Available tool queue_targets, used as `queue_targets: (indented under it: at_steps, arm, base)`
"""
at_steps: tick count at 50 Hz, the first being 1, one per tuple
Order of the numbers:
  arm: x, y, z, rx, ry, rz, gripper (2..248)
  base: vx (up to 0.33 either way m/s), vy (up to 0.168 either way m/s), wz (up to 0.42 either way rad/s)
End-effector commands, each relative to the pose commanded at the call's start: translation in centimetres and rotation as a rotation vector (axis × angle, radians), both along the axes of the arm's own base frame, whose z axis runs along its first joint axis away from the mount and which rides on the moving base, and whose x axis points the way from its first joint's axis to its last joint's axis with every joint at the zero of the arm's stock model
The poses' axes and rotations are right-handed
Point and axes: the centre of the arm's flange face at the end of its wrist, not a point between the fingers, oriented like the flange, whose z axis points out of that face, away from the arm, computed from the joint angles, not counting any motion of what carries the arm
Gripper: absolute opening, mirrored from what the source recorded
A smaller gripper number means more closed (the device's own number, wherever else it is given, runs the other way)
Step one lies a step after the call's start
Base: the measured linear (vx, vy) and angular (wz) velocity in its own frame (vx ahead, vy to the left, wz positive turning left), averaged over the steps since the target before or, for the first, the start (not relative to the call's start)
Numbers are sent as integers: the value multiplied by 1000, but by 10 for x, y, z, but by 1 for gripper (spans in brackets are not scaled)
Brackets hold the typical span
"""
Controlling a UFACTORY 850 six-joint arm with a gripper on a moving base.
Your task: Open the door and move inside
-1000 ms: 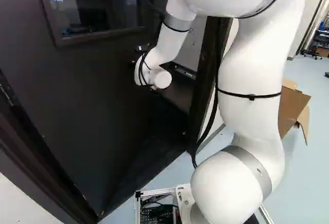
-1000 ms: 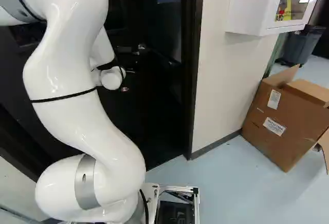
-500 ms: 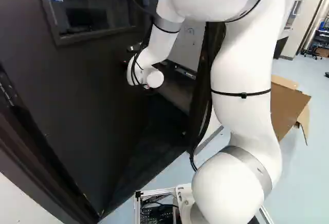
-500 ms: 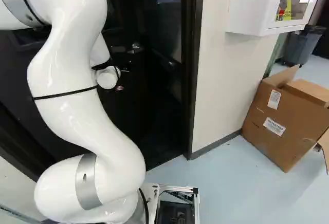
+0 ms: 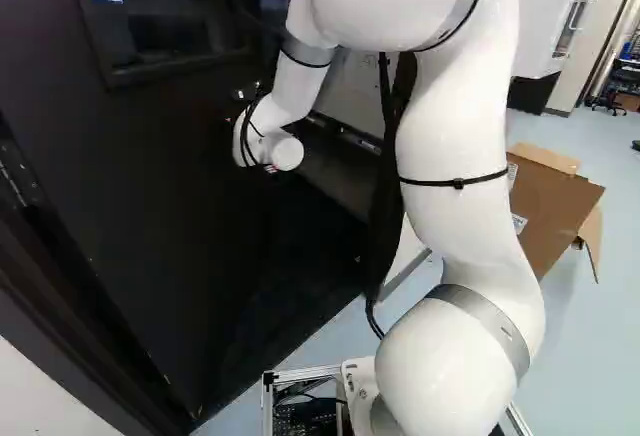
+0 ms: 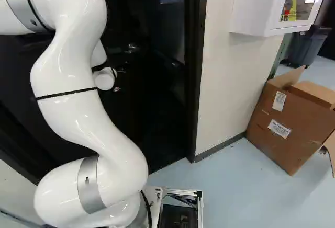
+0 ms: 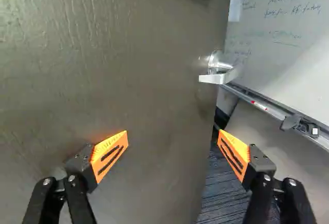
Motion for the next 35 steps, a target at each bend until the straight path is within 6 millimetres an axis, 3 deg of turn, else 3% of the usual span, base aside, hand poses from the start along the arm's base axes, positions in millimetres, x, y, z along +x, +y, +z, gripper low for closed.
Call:
queue_targets:
  at_steps: [35]
  arm:
    - [11, 59, -5, 12, -21, 75, 247]
  base:
    - [0, 0, 0]
